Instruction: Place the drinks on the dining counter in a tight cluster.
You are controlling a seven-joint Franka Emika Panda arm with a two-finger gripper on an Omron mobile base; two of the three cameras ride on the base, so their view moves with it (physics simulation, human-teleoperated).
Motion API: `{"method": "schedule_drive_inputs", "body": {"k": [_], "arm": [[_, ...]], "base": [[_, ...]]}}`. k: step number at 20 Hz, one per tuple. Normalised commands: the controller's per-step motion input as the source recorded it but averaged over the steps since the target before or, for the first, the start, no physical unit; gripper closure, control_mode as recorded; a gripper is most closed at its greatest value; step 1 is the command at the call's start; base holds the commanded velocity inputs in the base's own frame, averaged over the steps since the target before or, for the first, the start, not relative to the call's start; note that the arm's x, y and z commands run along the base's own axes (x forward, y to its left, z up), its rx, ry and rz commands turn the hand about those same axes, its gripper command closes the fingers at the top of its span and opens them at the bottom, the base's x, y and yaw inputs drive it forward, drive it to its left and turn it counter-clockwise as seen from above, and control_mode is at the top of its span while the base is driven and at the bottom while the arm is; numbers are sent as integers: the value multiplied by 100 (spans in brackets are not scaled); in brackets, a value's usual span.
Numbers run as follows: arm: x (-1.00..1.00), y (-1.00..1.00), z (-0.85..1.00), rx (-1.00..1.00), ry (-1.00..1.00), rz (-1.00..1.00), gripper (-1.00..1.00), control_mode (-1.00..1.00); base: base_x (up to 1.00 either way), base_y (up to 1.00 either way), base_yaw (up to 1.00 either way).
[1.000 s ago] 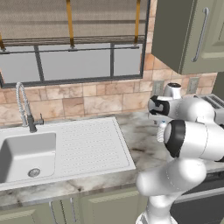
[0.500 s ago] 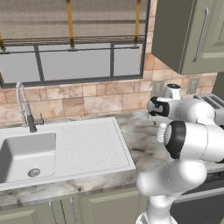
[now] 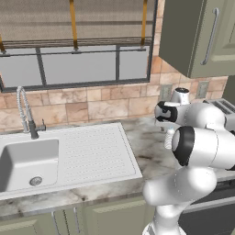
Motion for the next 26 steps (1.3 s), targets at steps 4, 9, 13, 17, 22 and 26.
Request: {"method": "schedule_drive_inputs", "body": {"k": [4, 9, 13, 17, 22, 26], "arm": [[0, 0, 0, 0, 0, 0, -100, -100], [0, 0, 0, 0, 0, 0, 100, -100], [0, 0, 0, 0, 0, 0, 100, -100], [0, 0, 0, 0, 0, 0, 100, -100], [0, 0, 0, 0, 0, 0, 100, -100], [-16, 0, 0, 0, -2, 0, 100, -100]], "base": [[0, 0, 0], [0, 0, 0], [0, 0, 0], [0, 0, 0], [0, 0, 0], [0, 0, 0]]}}
